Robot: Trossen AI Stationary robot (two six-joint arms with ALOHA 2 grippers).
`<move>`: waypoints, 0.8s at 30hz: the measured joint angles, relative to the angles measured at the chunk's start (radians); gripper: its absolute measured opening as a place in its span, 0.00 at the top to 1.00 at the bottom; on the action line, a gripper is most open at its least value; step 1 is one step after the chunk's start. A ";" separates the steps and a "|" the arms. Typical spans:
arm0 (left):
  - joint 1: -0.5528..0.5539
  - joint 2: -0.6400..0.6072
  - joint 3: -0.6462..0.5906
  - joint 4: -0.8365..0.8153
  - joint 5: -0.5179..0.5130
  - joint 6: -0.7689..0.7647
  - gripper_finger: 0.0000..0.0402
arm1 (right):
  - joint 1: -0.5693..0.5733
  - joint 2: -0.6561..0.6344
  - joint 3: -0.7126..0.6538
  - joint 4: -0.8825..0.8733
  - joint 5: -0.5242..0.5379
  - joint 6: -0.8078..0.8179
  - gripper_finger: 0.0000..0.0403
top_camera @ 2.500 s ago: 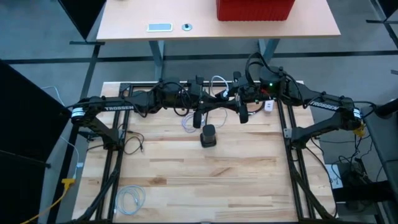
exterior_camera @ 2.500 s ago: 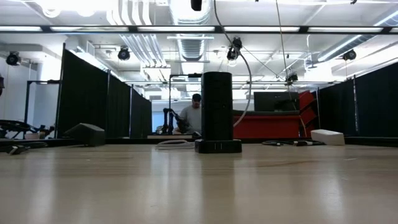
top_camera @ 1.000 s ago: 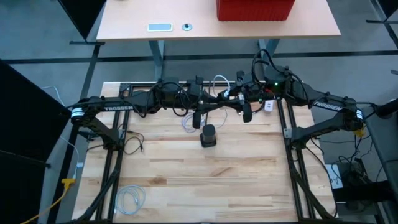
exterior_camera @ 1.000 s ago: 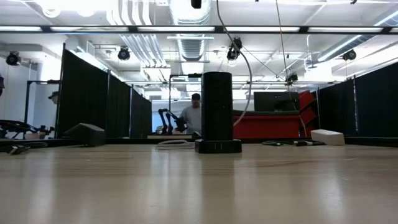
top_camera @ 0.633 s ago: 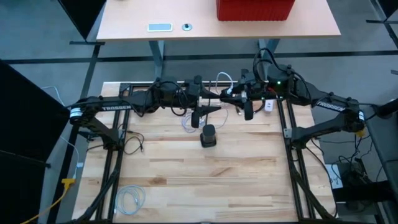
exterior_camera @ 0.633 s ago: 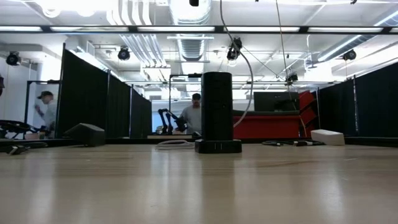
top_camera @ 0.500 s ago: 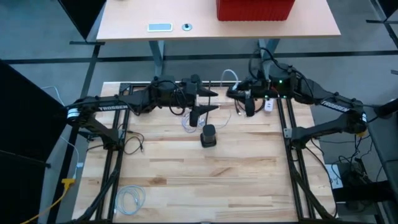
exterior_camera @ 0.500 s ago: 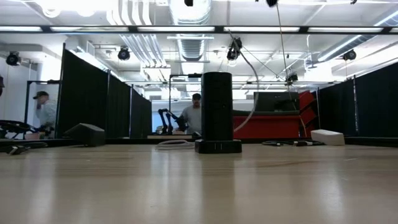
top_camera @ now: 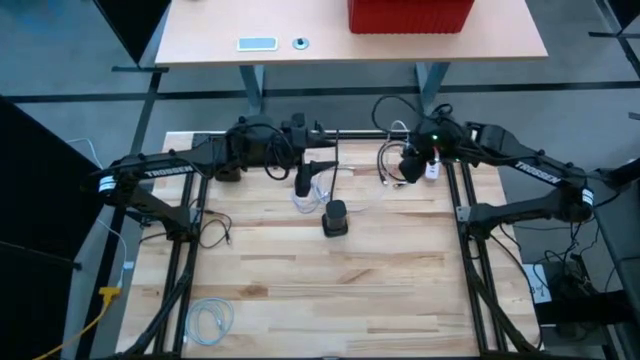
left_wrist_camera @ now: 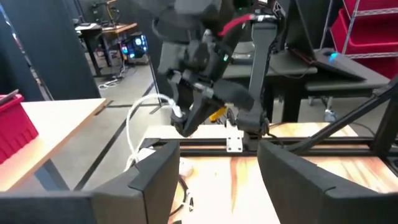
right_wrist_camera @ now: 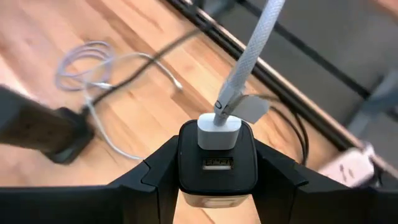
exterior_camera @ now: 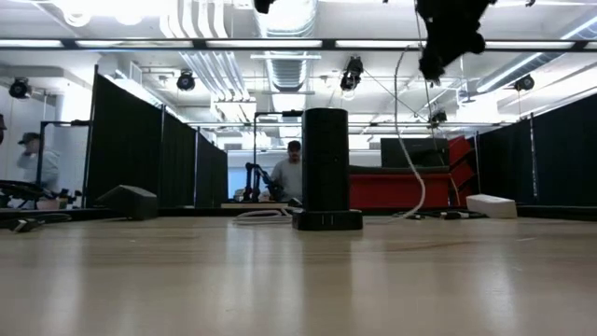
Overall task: Insert USB
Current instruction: Insert the black charger adapter into the white outlet extension
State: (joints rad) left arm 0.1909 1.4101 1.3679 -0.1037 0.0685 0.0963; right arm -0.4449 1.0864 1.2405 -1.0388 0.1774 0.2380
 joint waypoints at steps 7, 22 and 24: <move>0.003 0.000 -0.002 -0.017 -0.001 0.011 0.56 | -0.056 -0.005 -0.139 -0.002 0.012 0.199 0.64; 0.024 -0.001 -0.003 -0.026 -0.005 0.060 0.68 | -0.148 0.044 -0.380 -0.056 0.055 0.589 0.64; 0.032 -0.001 -0.003 -0.029 -0.005 0.078 0.69 | -0.164 0.071 -0.382 -0.095 0.072 0.603 0.64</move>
State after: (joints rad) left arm 0.2227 1.4094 1.3651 -0.1328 0.0634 0.1747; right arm -0.6091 1.1576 0.8586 -1.1334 0.2498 0.8409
